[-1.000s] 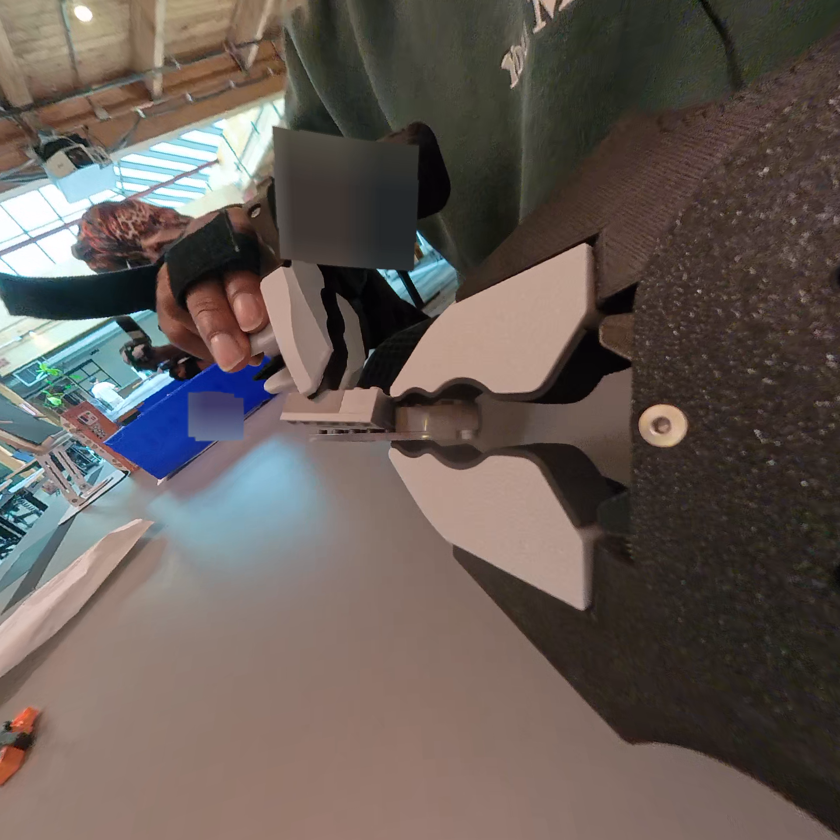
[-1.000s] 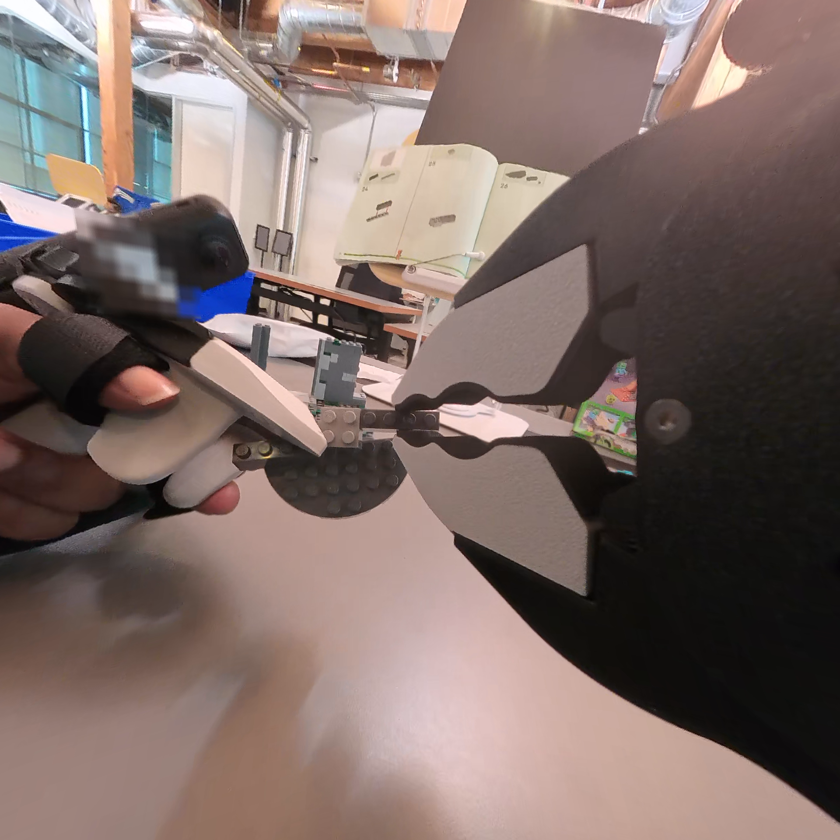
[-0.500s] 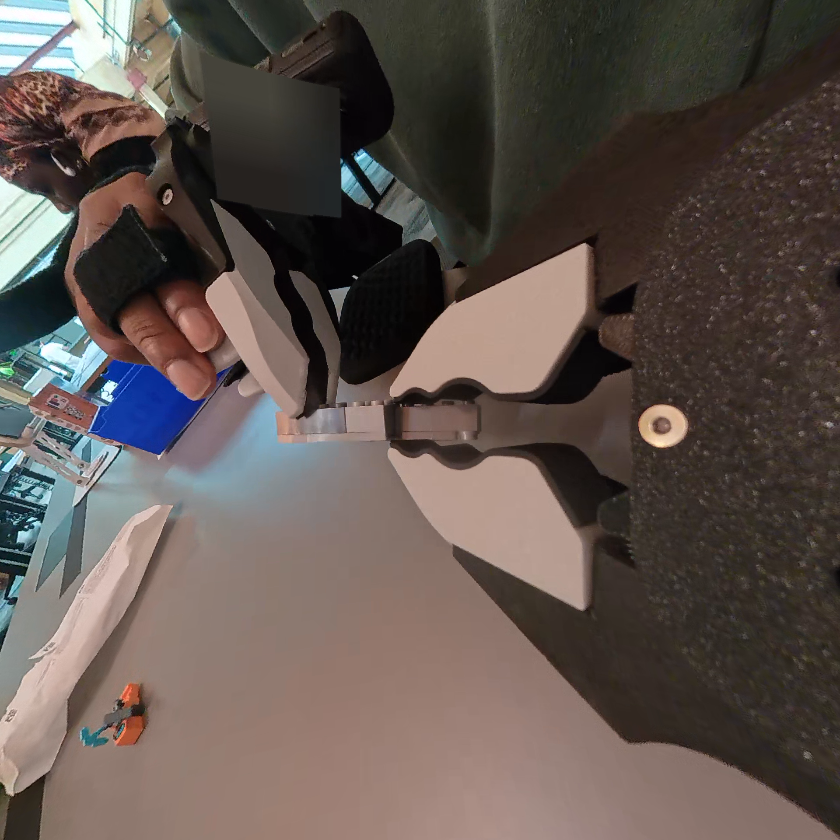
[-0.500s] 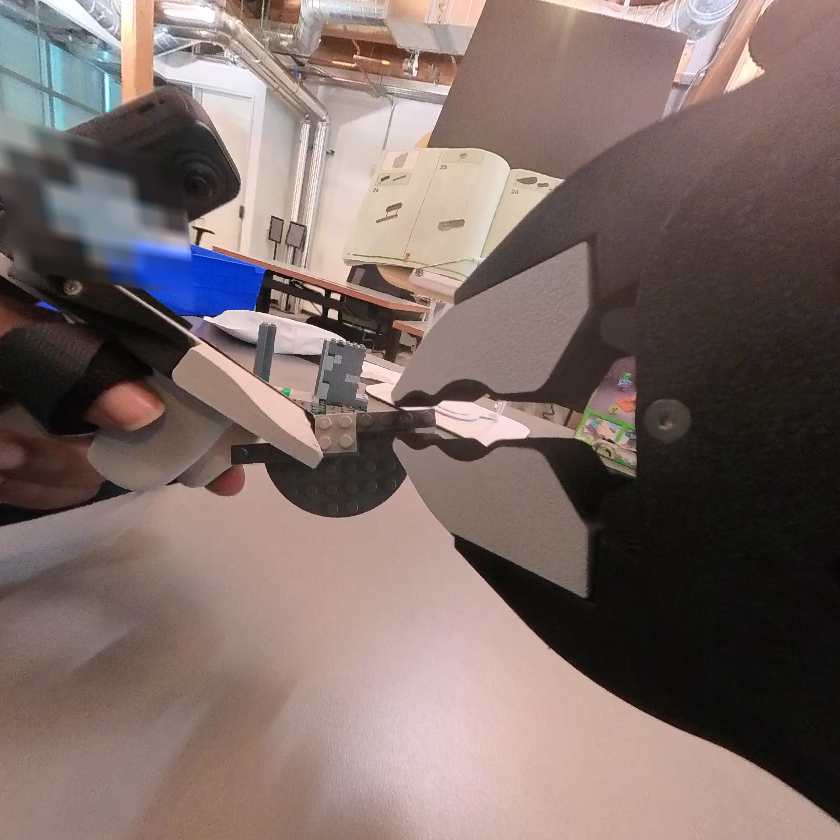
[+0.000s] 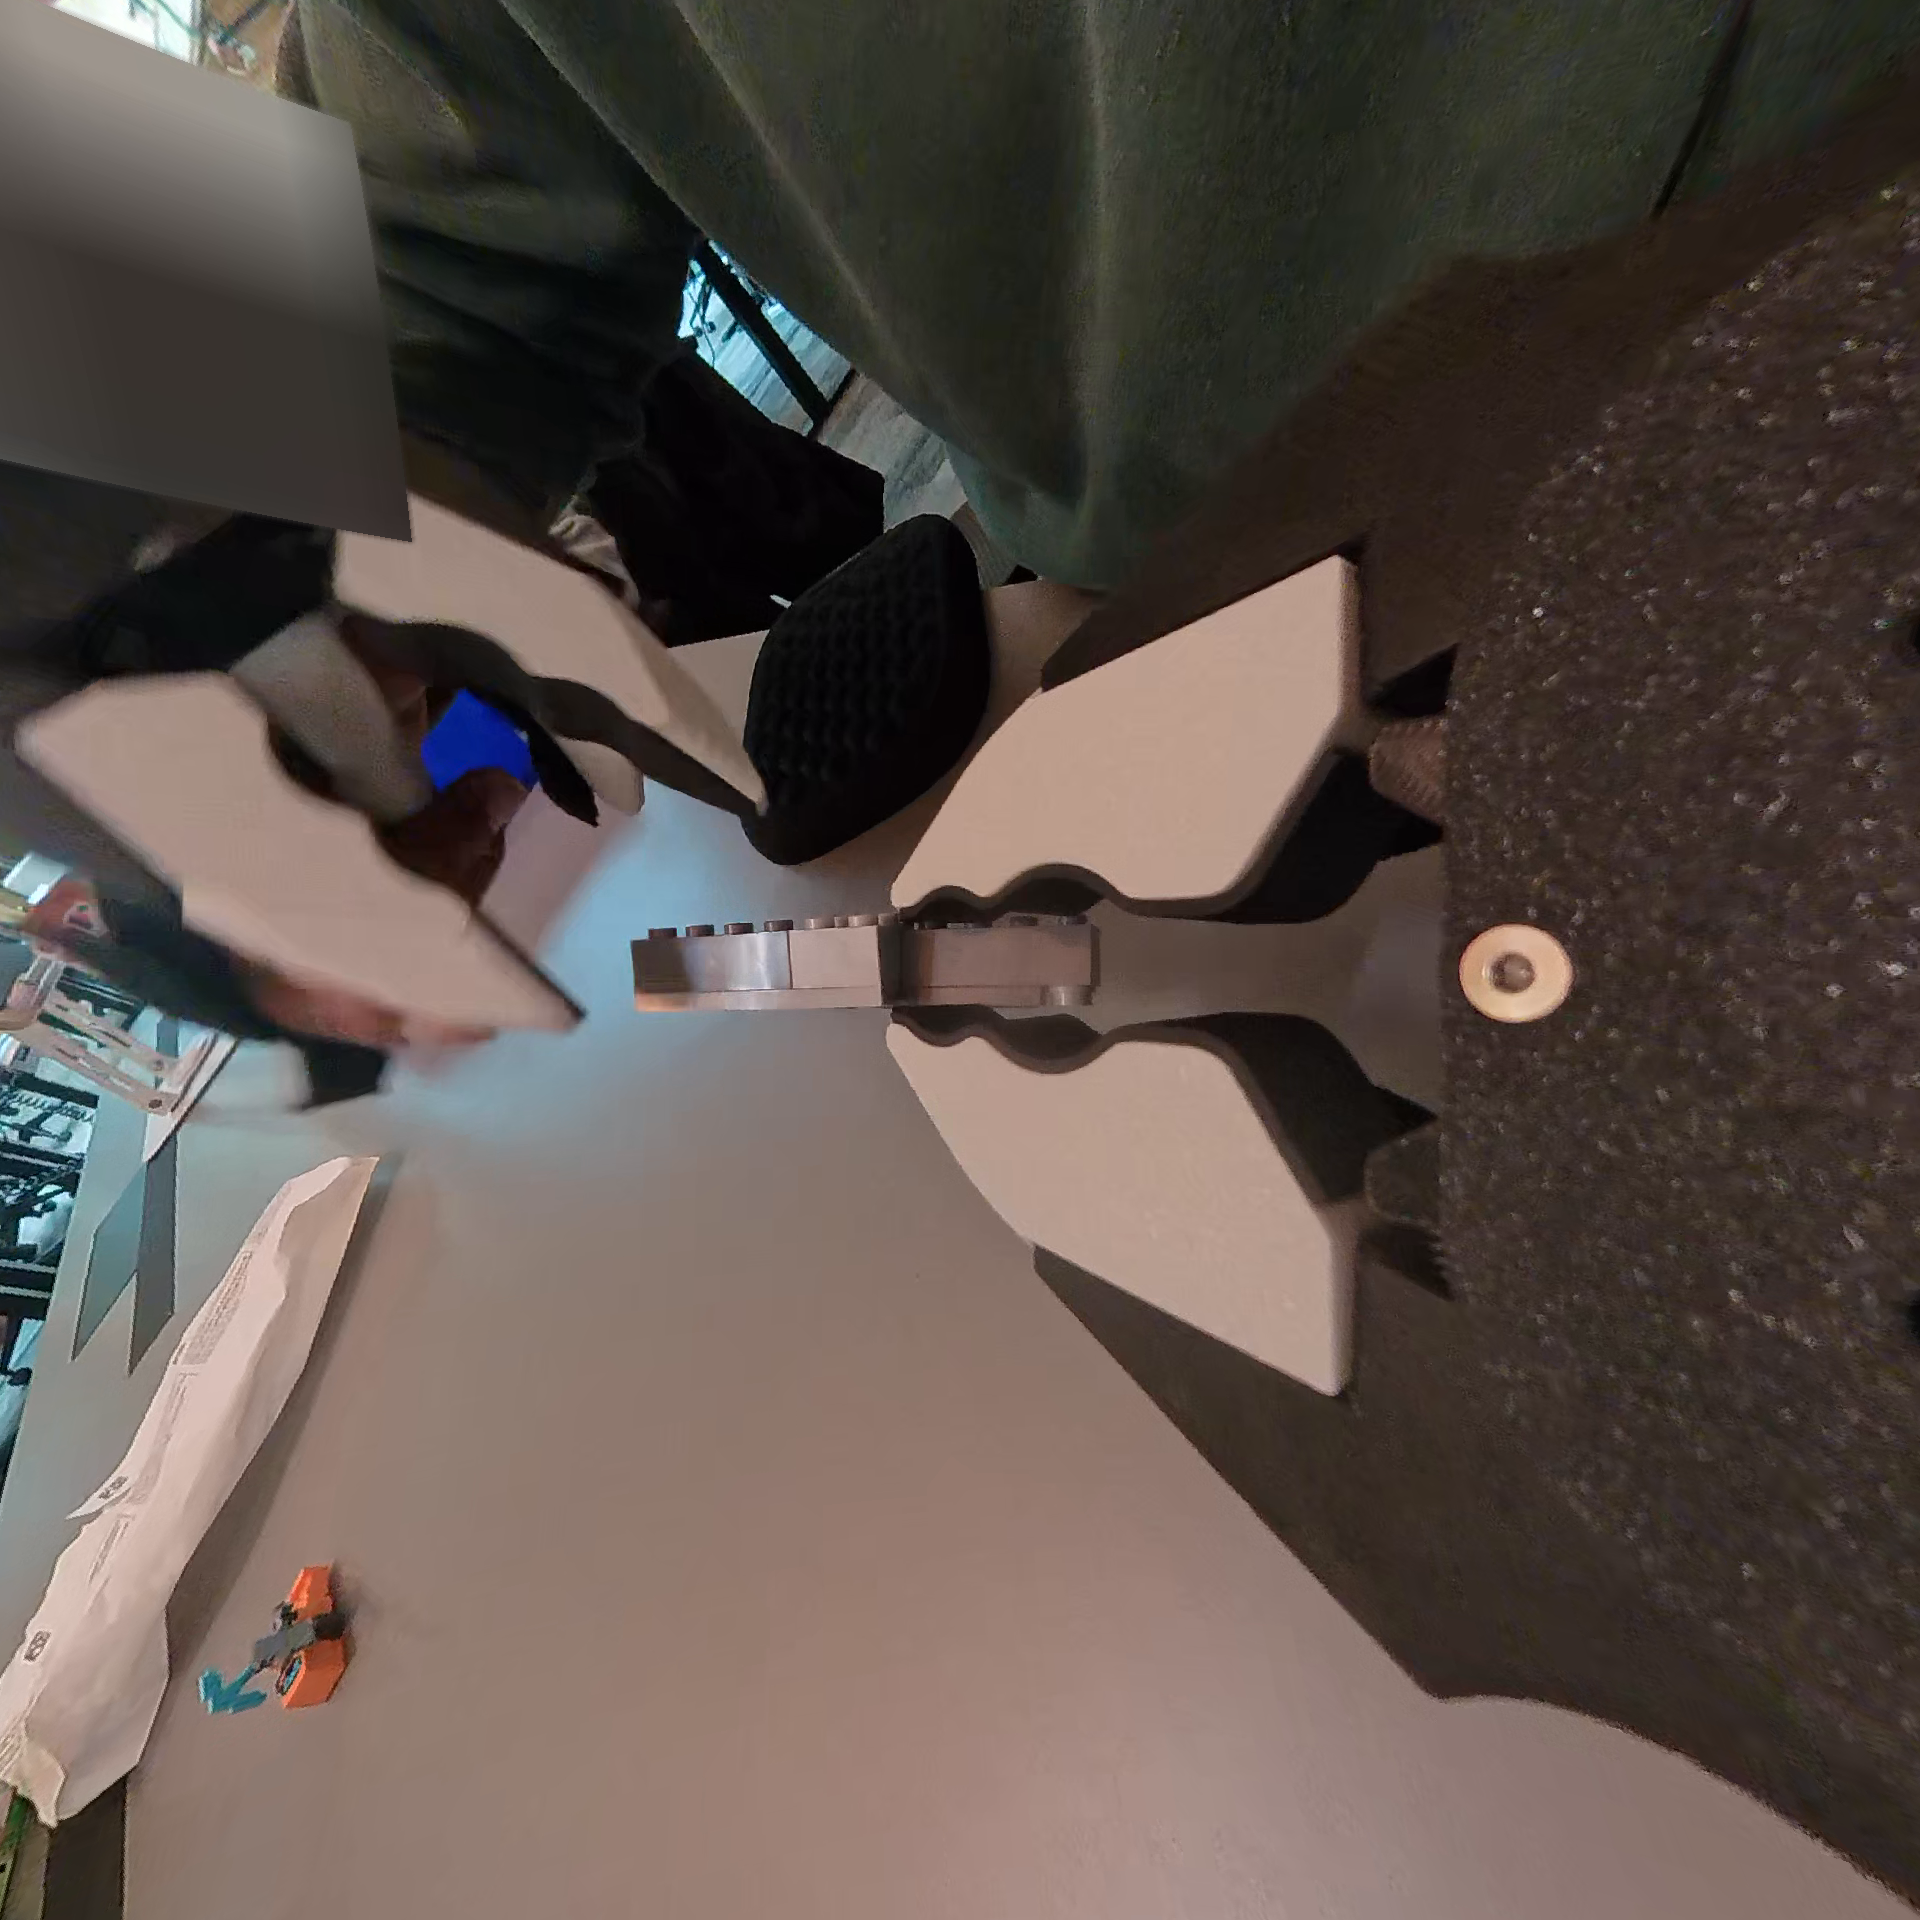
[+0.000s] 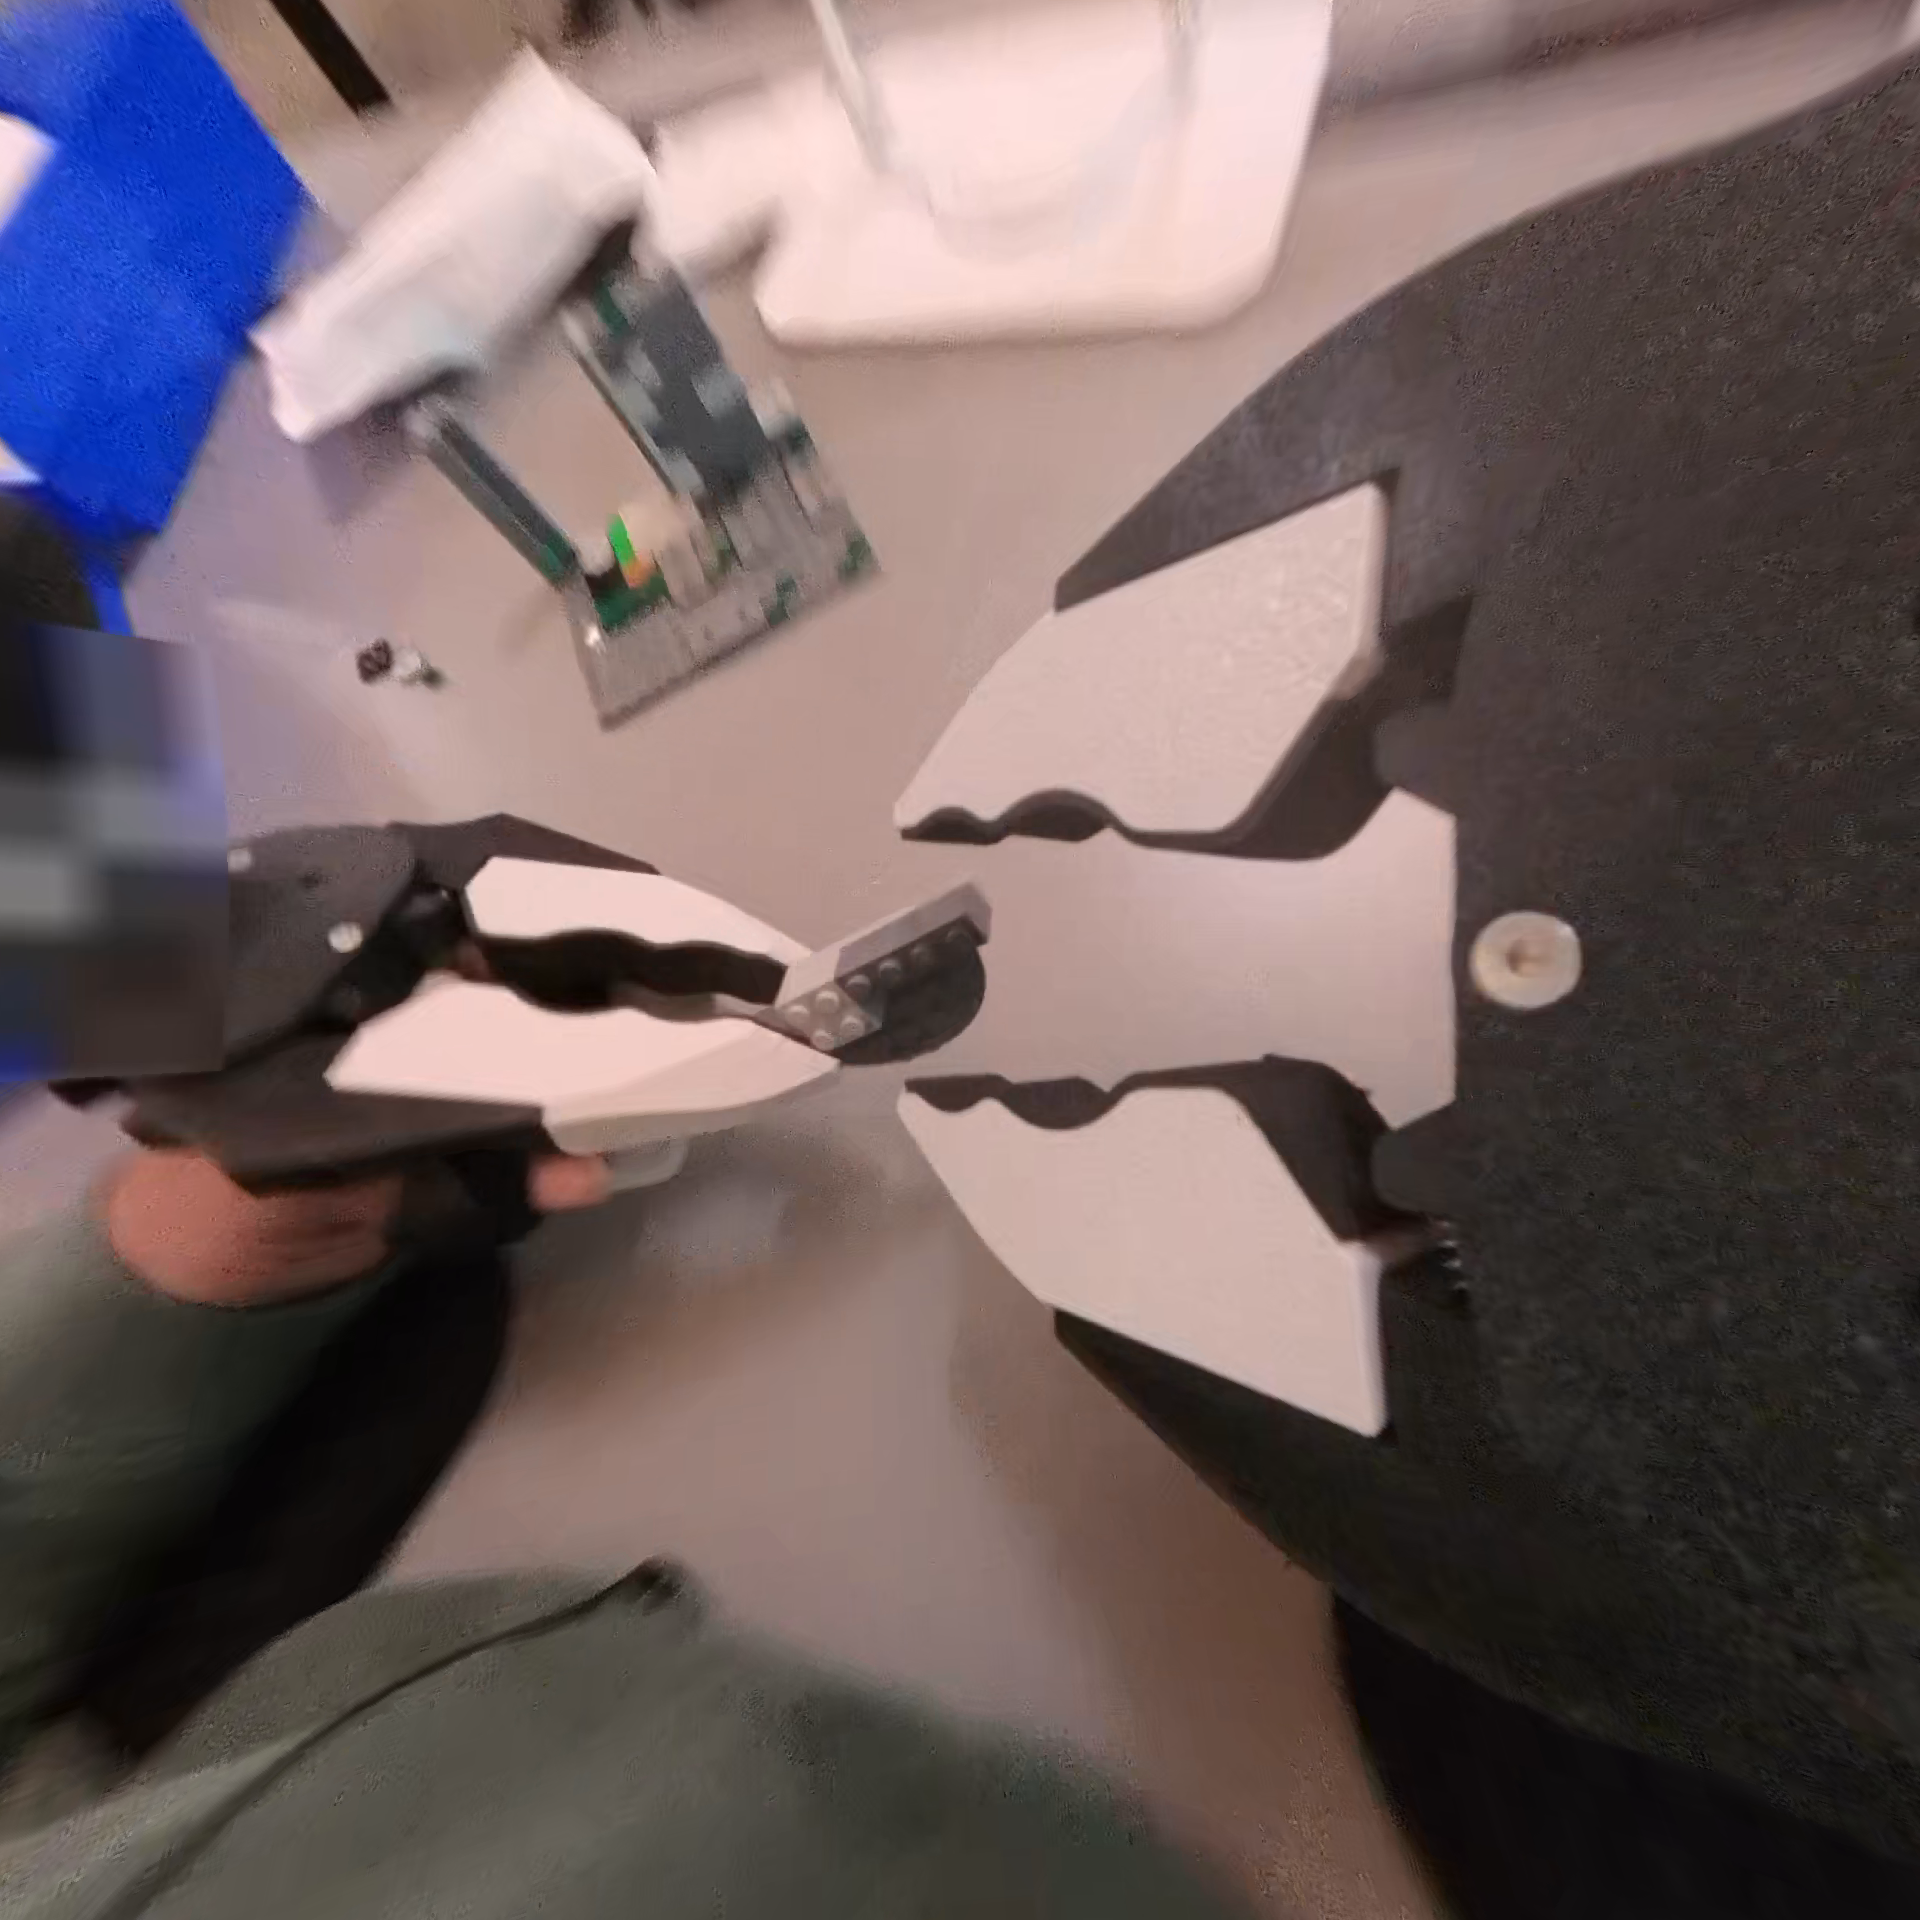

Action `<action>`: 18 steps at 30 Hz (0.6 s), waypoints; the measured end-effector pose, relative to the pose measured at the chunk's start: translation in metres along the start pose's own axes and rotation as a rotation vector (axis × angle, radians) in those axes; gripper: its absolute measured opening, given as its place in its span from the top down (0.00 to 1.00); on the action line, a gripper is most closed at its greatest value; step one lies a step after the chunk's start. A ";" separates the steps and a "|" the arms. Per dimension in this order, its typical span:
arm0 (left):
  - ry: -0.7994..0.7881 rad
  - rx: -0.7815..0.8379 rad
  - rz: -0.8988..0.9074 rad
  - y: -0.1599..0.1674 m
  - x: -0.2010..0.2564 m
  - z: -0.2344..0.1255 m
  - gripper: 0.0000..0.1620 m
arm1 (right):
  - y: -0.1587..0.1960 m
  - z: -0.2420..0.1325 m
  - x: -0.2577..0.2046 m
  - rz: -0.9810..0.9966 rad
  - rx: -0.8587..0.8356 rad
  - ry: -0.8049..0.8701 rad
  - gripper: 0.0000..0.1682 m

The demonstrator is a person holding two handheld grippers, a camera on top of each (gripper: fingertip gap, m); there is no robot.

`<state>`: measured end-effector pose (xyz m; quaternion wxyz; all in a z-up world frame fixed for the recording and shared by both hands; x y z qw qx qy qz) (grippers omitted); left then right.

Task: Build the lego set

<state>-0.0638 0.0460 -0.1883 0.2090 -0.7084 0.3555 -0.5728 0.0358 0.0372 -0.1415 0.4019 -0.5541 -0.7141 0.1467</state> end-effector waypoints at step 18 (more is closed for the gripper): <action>-0.020 -0.016 0.110 0.001 0.010 -0.002 0.91 | 0.009 0.034 -0.009 0.515 0.391 -0.285 0.90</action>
Point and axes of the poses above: each gripper's, where its closed fingertips meet, z out along the fingers, y out of its underside, x = y × z across the jaws, the point moved 5 cm from there along -z, back along the fingers, and after that the axes turned 15 degrees about -z, right-handed, at the moved point
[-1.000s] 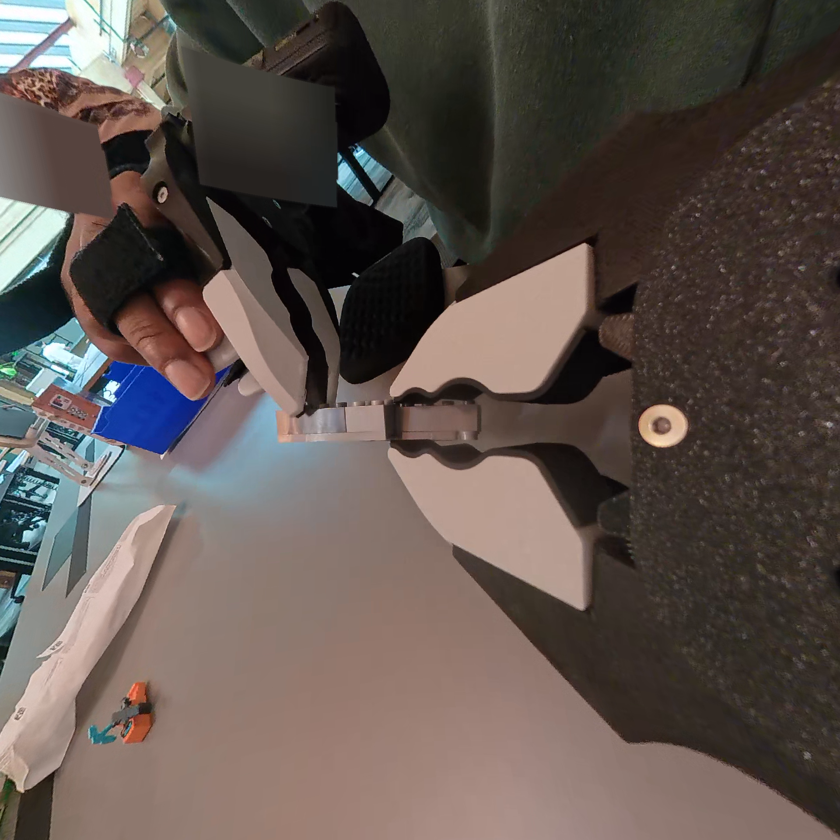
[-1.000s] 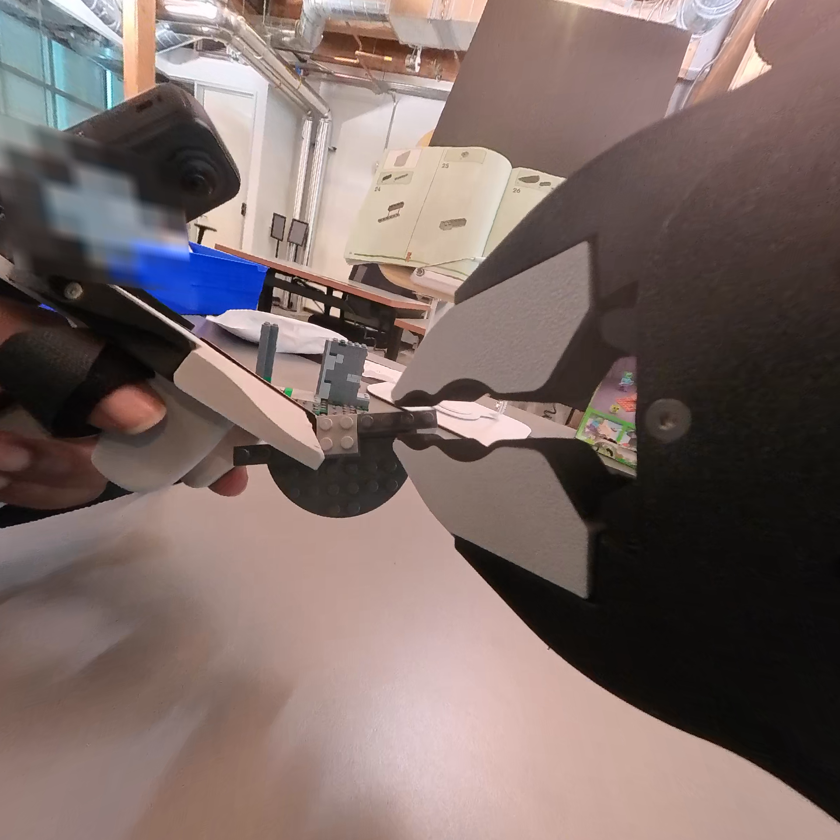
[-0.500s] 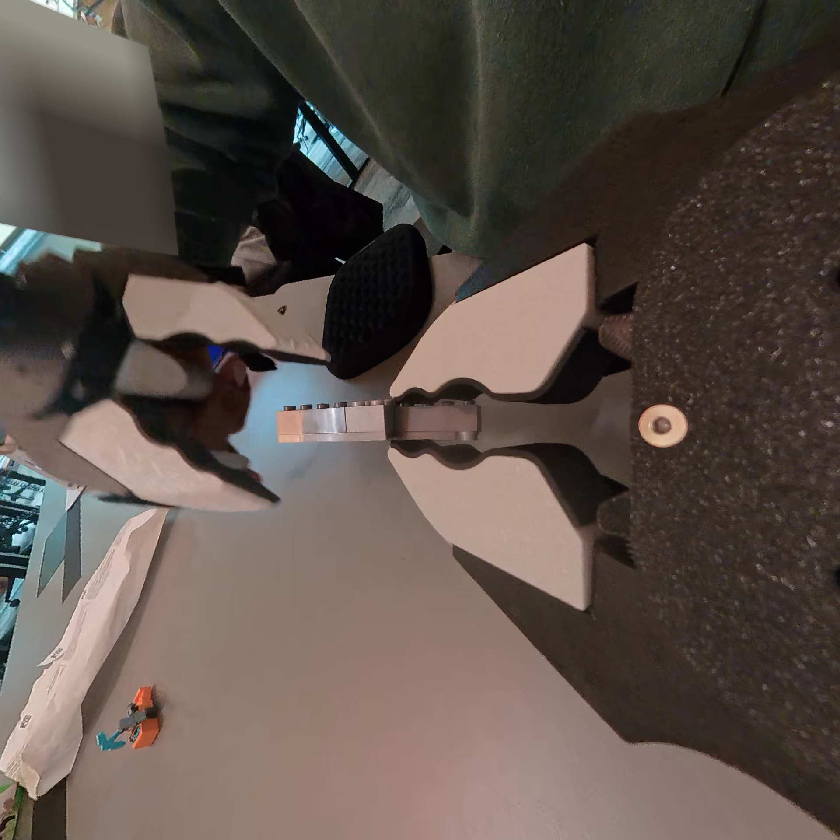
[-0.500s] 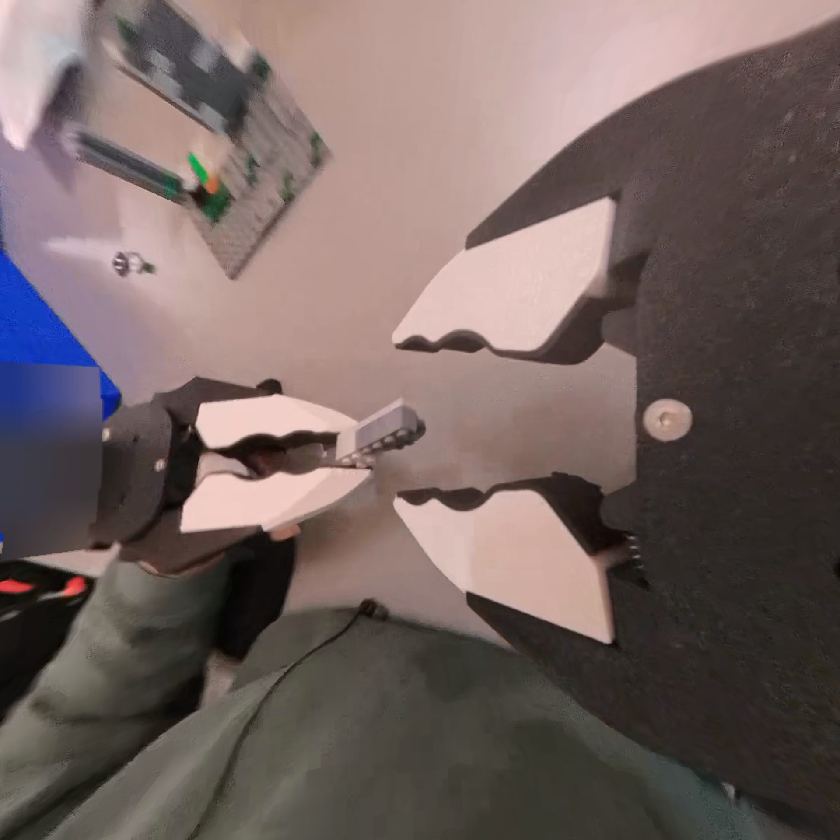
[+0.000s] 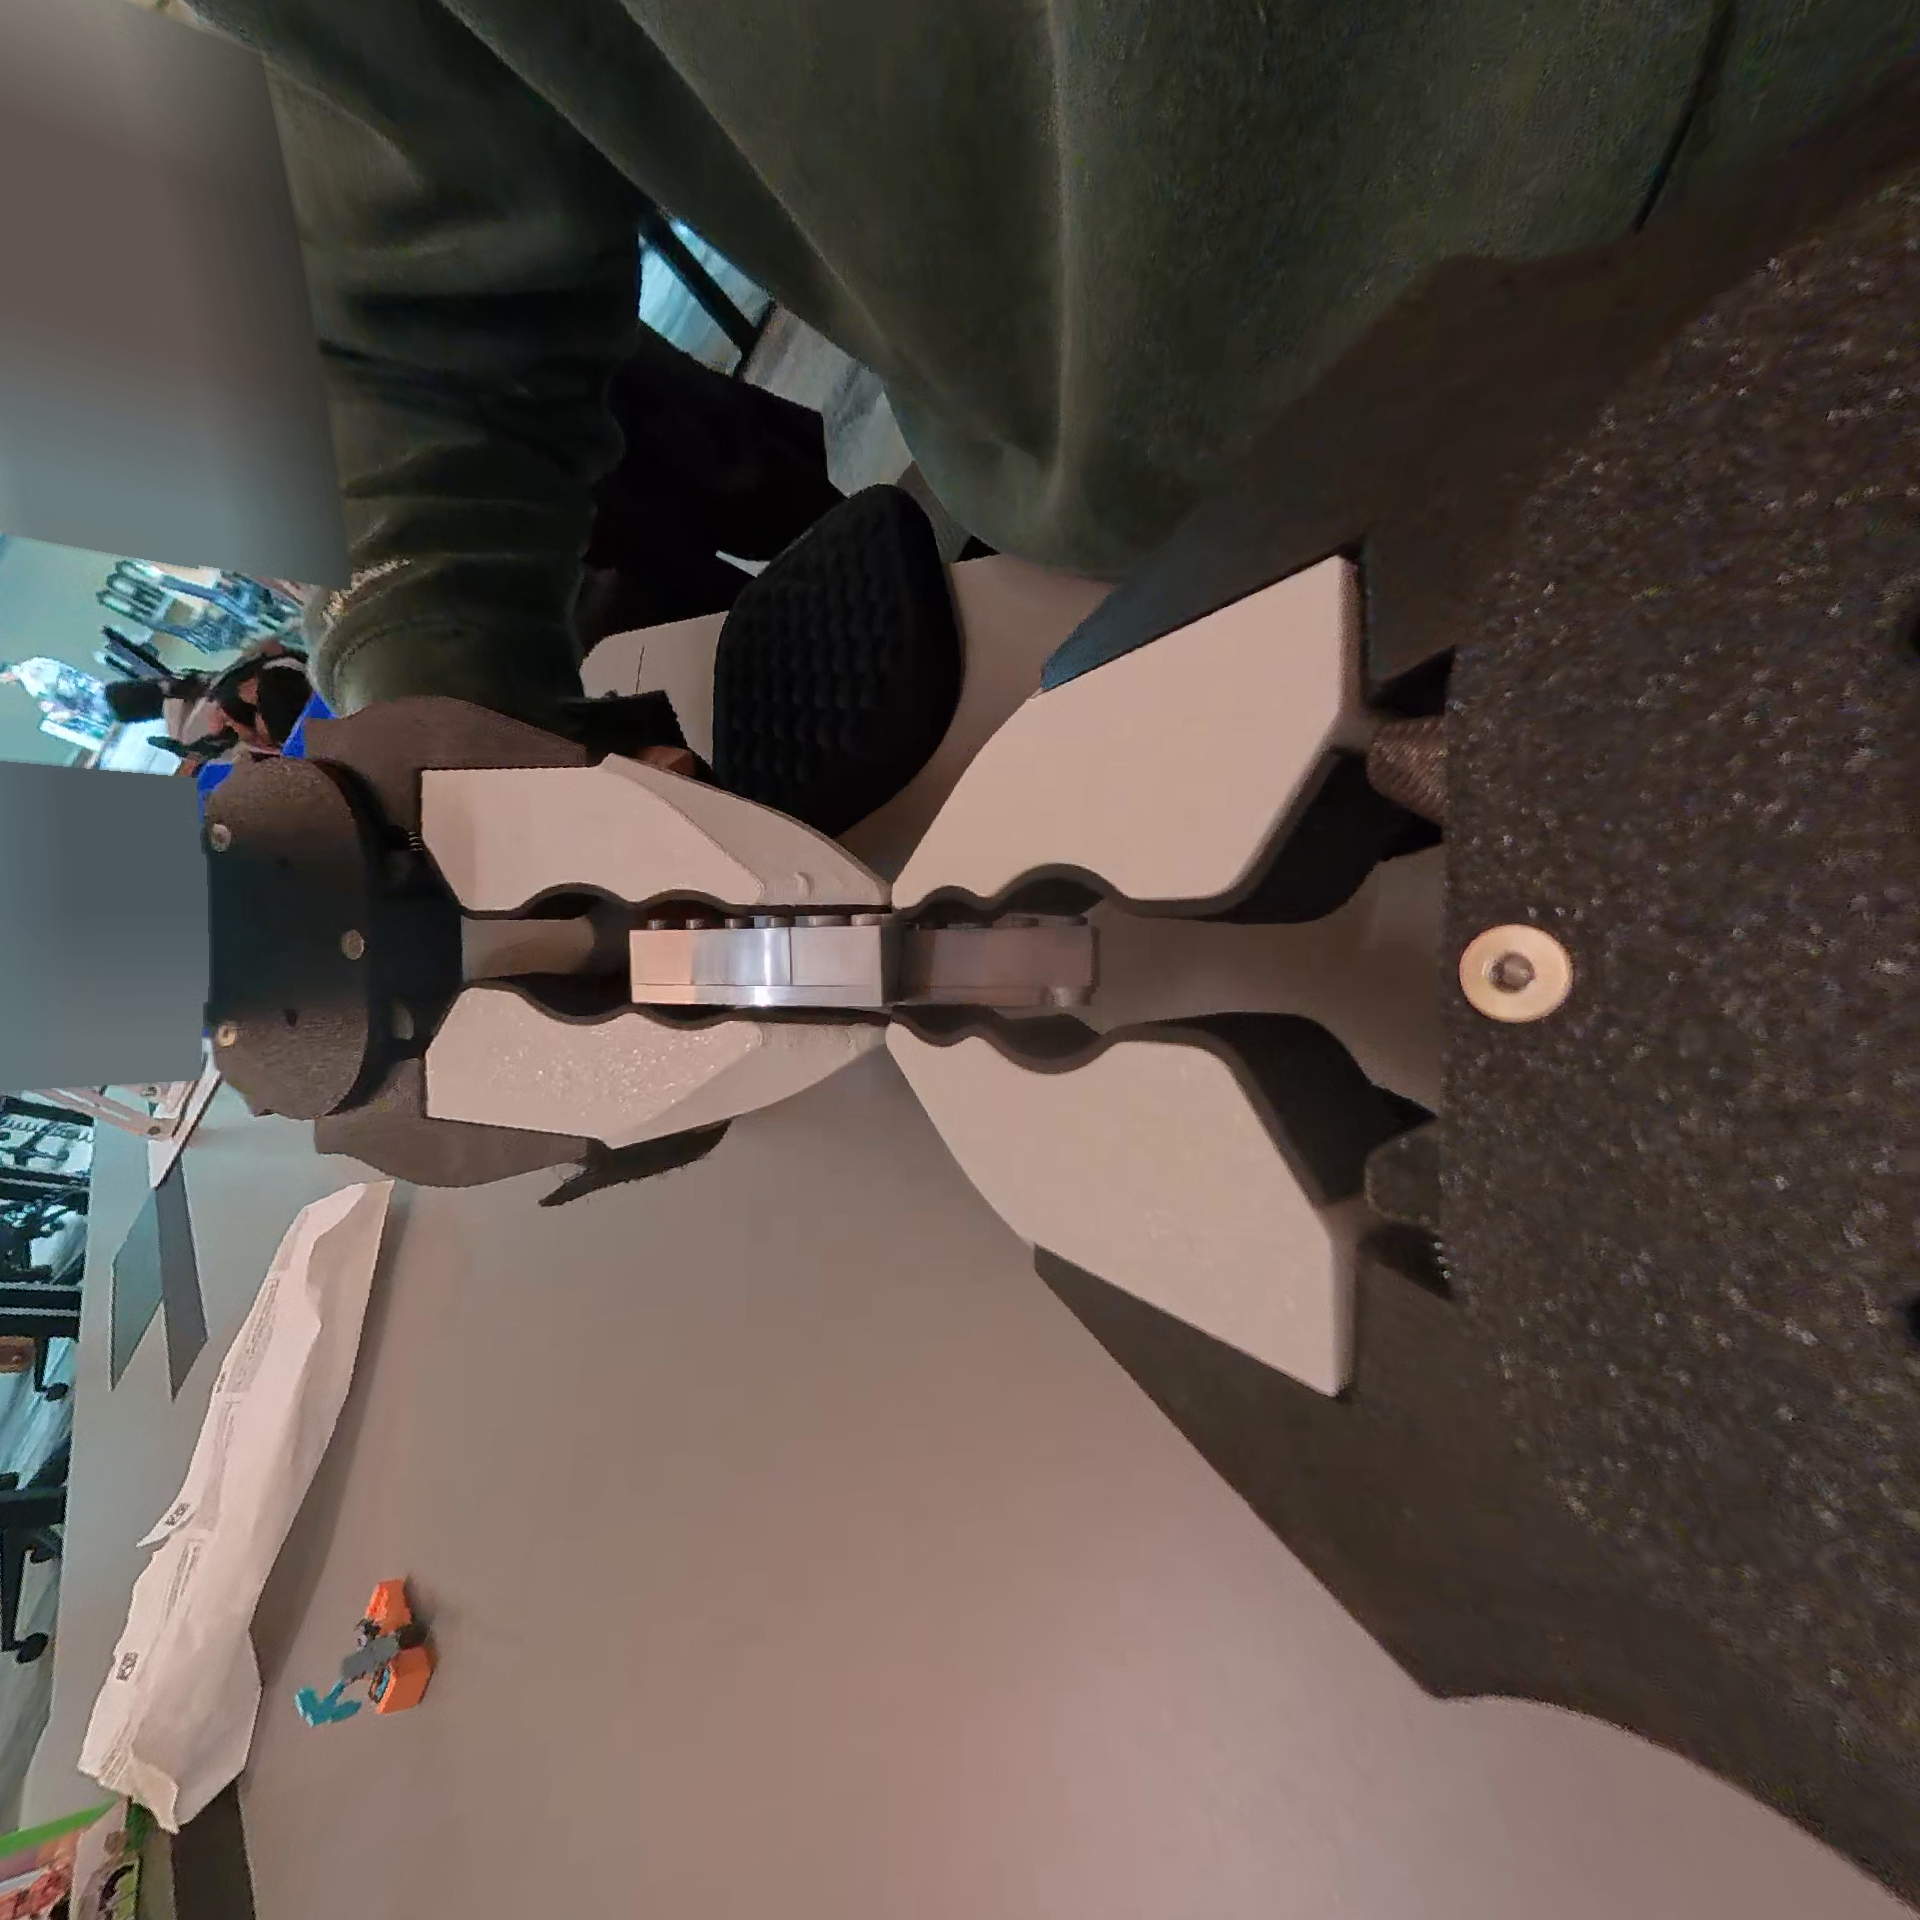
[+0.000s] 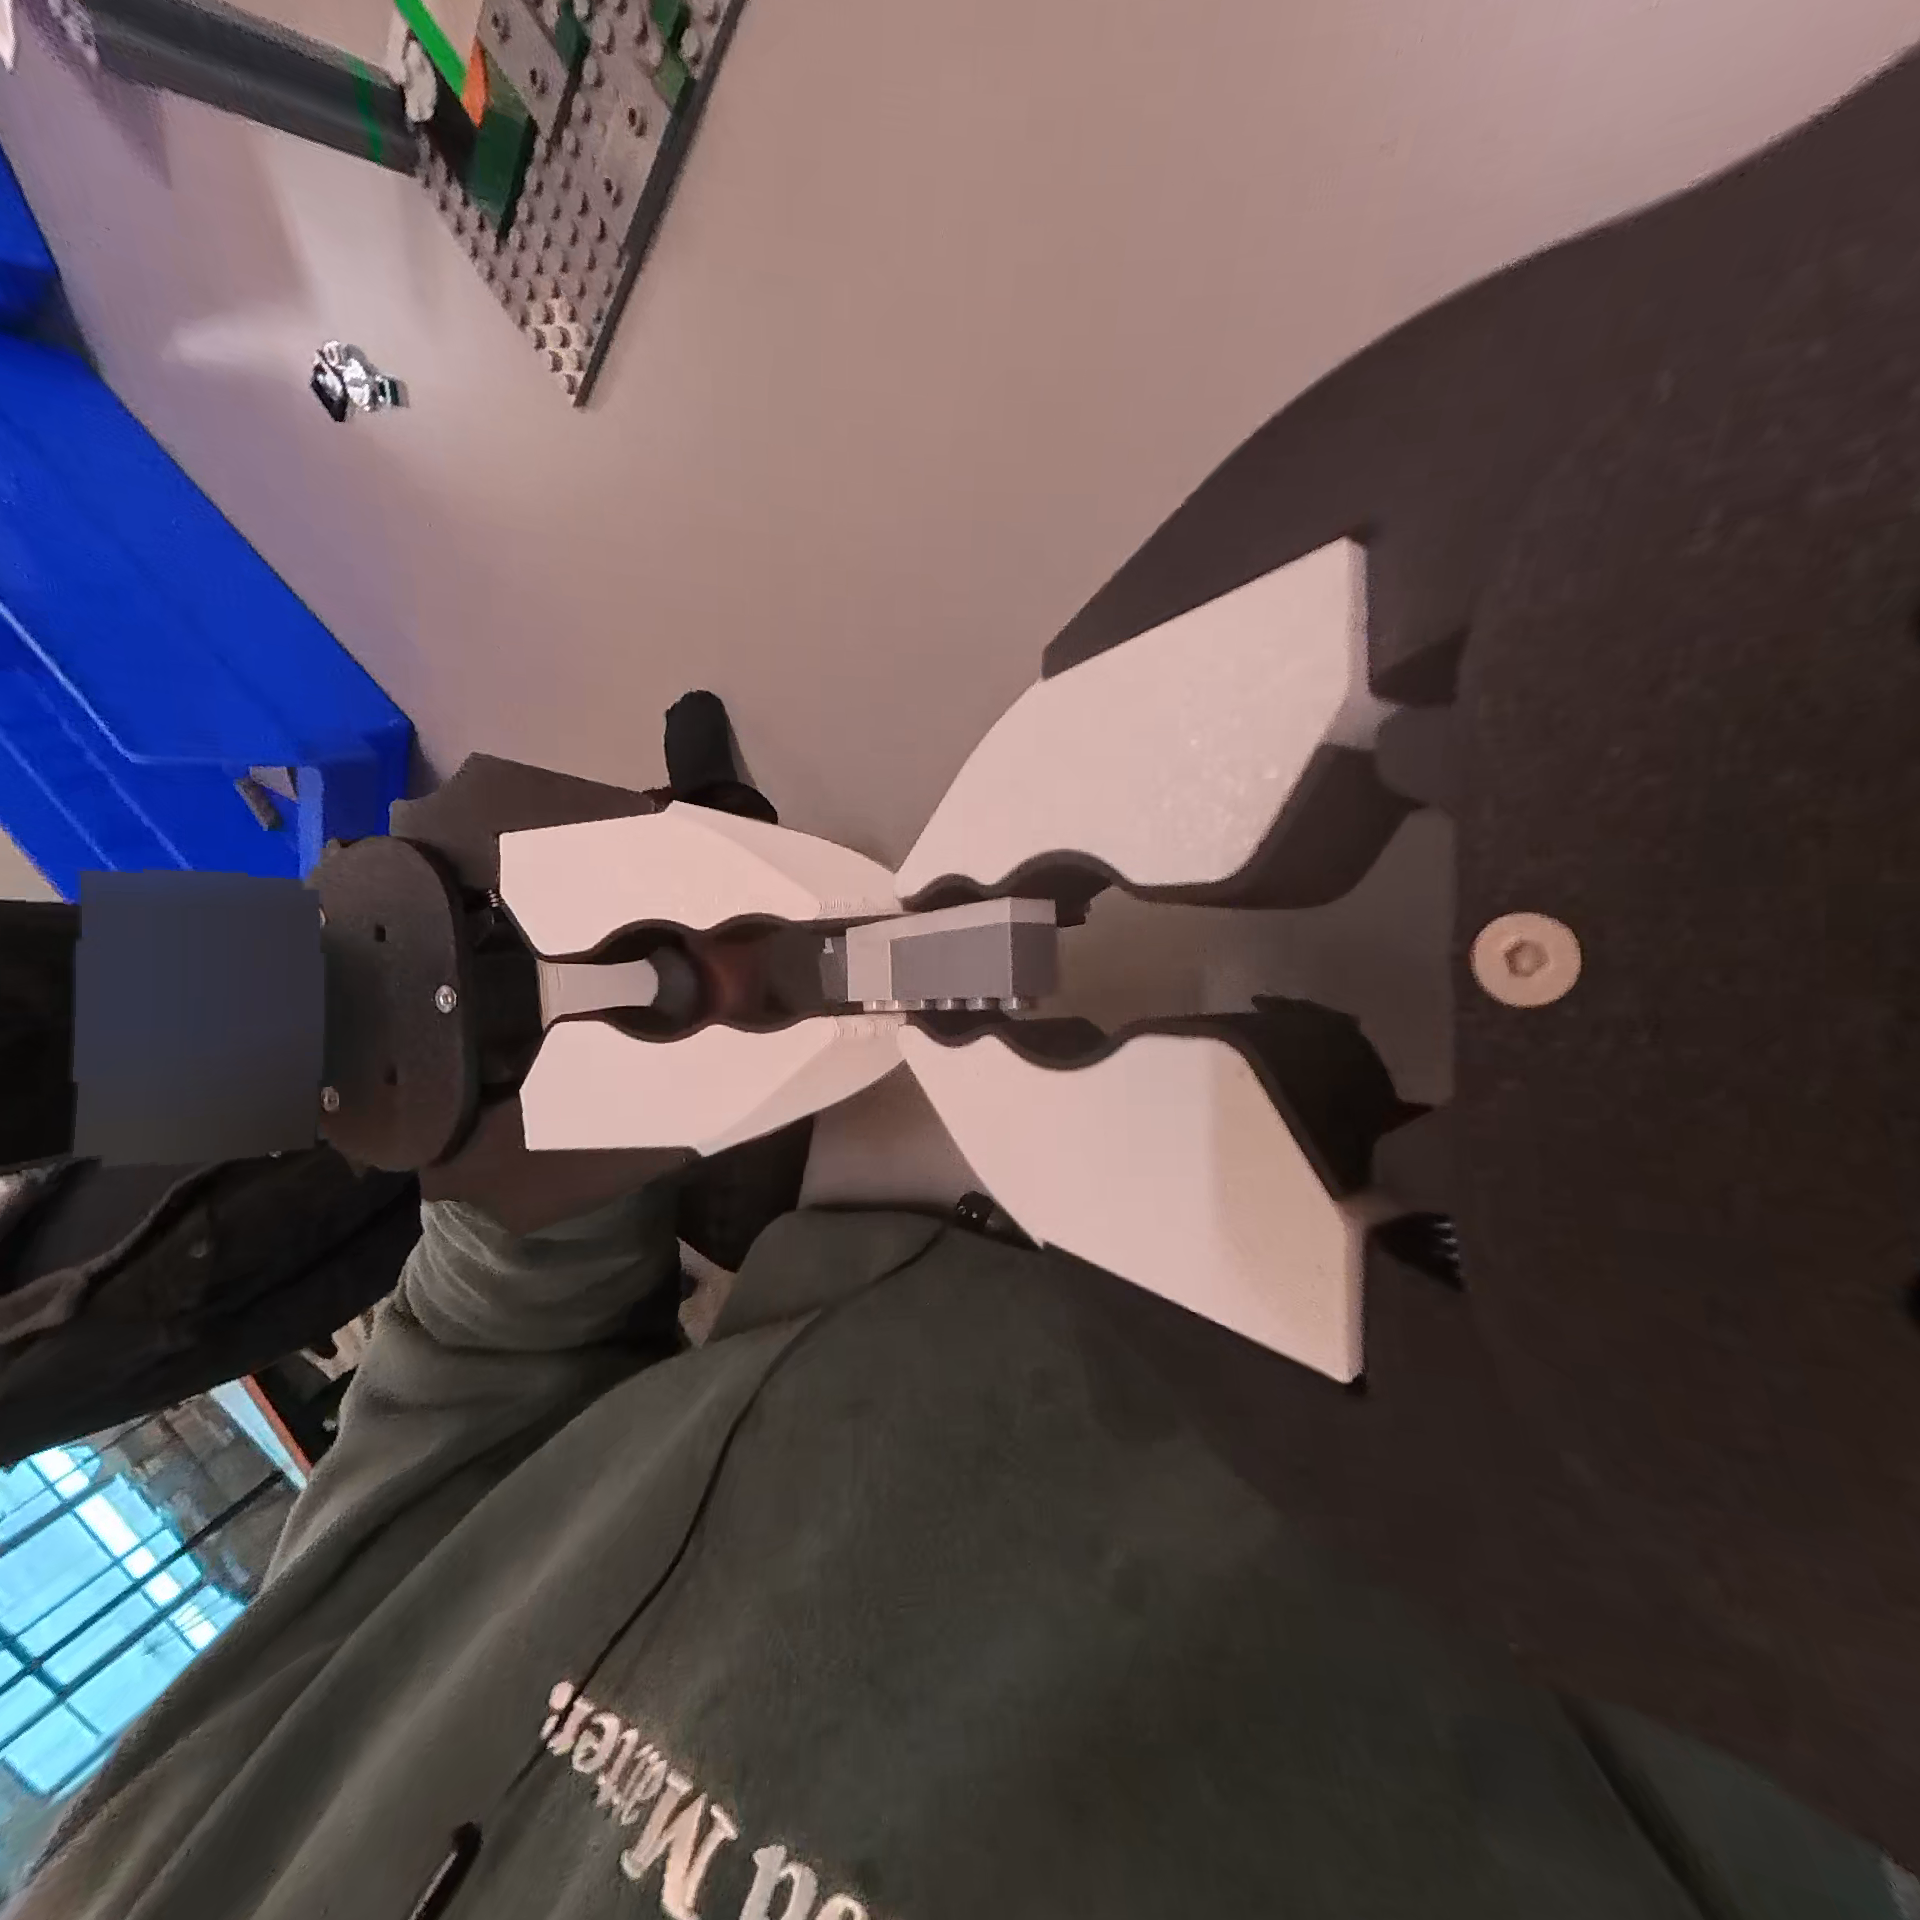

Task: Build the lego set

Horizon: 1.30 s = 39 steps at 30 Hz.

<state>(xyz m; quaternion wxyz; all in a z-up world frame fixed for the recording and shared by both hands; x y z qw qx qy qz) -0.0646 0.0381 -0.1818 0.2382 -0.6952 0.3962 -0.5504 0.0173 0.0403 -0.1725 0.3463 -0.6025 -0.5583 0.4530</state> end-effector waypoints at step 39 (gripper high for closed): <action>0.037 0.072 0.506 -0.008 0.052 -0.014 0.90 | -0.037 -0.005 -0.056 -0.704 -0.035 0.171 0.91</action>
Point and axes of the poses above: each gripper's, where its closed fingertips meet, z out along the fingers, y out of its underside, x = y × z across the jaws, the point moved 5 cm from there along -z, back along the fingers, and after that the axes turned 15 degrees about -z, right-handed, at the moved point
